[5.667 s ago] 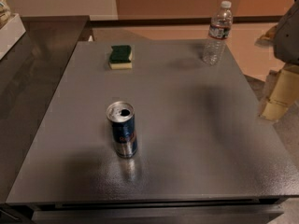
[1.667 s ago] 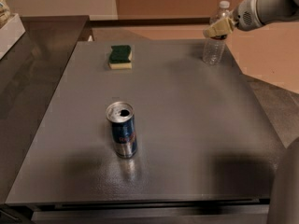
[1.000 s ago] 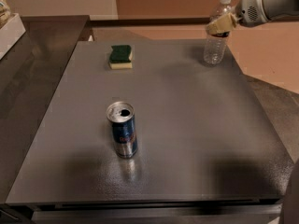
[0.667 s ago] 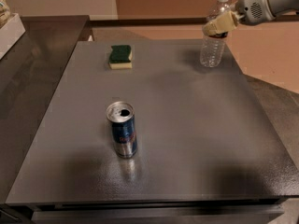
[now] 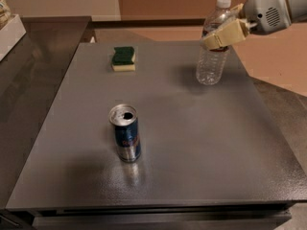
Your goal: Move water bottle near redbull can
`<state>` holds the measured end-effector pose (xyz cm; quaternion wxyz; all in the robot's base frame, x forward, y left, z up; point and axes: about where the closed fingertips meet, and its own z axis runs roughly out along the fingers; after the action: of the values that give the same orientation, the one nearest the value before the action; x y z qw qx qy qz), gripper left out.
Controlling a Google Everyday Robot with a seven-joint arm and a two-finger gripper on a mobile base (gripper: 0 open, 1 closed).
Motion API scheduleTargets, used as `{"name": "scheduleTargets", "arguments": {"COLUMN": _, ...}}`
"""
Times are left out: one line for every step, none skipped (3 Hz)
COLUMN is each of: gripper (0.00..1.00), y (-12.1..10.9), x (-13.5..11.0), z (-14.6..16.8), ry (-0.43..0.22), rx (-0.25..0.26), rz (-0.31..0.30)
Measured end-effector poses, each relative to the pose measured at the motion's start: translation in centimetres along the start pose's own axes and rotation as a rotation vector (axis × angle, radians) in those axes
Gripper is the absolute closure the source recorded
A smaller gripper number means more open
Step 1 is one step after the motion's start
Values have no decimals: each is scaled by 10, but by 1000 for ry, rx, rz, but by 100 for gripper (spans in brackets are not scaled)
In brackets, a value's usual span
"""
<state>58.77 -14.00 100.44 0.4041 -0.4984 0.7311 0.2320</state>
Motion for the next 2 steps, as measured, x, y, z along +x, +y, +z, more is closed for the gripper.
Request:
{"name": "scheduleTargets", "arguments": {"gripper": 100, "y": 55, "x": -7, "z": 12, "ry": -1, "rx": -92, "rz": -62}}
{"name": "scheduleTargets", "arguments": {"gripper": 100, "y": 99, "x": -11, "z": 30, "ry": -3, "rx": -169, "rz": -119}}
